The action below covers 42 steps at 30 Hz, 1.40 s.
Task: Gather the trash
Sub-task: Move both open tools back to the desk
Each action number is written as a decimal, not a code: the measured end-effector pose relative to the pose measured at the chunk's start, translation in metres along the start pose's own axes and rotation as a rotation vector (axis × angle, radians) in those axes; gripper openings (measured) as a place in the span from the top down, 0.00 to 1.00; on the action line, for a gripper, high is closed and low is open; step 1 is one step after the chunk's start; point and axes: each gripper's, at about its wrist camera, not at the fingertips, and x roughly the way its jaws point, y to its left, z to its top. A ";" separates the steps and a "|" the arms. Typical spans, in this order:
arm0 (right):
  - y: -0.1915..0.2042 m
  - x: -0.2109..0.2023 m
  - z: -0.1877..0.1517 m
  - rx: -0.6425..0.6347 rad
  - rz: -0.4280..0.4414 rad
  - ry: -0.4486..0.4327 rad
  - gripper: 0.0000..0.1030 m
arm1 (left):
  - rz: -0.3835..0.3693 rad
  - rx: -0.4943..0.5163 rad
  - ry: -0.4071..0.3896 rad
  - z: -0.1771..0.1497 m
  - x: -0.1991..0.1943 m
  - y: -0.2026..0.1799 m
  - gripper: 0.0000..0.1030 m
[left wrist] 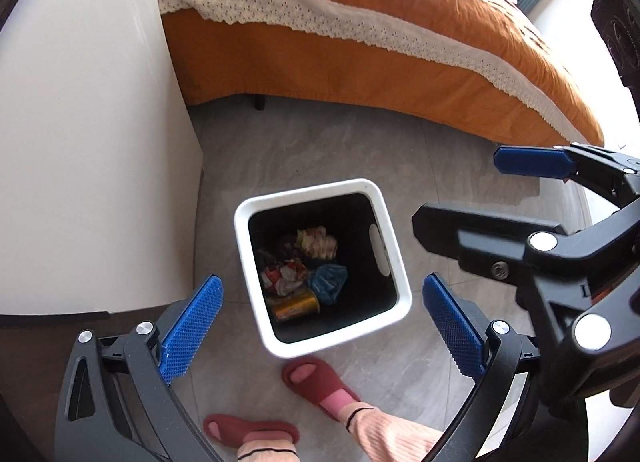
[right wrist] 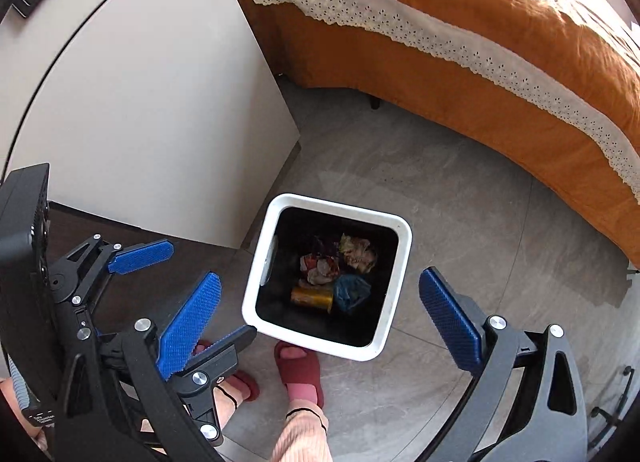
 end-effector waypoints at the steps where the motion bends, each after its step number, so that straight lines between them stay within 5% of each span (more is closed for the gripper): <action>1: 0.002 -0.005 0.001 0.001 0.000 -0.006 0.04 | 0.002 -0.001 -0.009 0.001 -0.007 -0.001 0.05; 10: 0.032 -0.111 0.015 -0.012 0.024 -0.162 0.04 | 0.017 -0.052 -0.132 0.021 -0.111 -0.008 0.05; 22: 0.092 -0.260 0.051 -0.158 0.098 -0.419 0.04 | 0.097 -0.098 -0.397 0.039 -0.292 -0.022 0.05; 42: 0.267 -0.338 0.088 -0.481 0.357 -0.593 0.04 | 0.442 -0.277 -0.608 -0.006 -0.468 0.082 0.05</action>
